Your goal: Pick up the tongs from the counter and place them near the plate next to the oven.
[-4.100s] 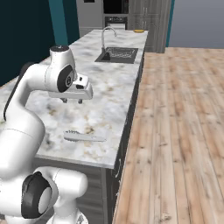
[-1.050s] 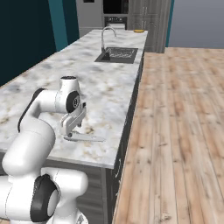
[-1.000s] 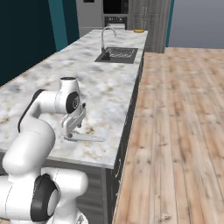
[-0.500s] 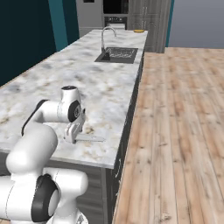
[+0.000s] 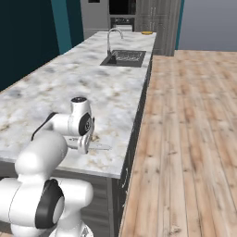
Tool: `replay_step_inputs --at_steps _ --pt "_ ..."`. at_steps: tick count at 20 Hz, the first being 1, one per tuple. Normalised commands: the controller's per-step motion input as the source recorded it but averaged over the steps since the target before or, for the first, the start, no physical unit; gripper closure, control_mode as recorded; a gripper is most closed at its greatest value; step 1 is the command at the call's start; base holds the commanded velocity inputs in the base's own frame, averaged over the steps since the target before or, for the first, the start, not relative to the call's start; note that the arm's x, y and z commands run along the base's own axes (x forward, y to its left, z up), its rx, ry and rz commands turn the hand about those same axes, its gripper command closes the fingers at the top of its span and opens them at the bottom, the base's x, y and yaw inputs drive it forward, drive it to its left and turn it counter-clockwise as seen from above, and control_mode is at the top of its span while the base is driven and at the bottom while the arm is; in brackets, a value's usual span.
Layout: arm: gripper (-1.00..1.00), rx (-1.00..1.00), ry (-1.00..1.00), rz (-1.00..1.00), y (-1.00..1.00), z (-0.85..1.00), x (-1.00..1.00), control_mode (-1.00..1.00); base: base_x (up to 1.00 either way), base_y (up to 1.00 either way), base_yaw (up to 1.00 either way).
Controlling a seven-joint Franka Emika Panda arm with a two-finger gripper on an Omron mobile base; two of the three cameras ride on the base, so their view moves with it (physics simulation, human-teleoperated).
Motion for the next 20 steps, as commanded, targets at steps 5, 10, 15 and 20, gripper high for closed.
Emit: replay_step_inputs --at_steps 5,10,15,20 --pt "-1.00 0.00 -0.02 0.08 -0.03 -0.16 0.24 -1.00 0.00 0.00 0.00" --pt "-1.00 0.00 0.00 0.08 0.00 -0.14 0.29 -1.00 0.00 0.00 0.00" --pt "-1.00 0.00 0.00 0.07 0.00 -0.20 0.31 -1.00 0.00 0.00 0.00" --pt "-1.00 0.00 -0.01 0.06 0.00 -0.20 0.25 -1.00 0.00 0.00 0.00"
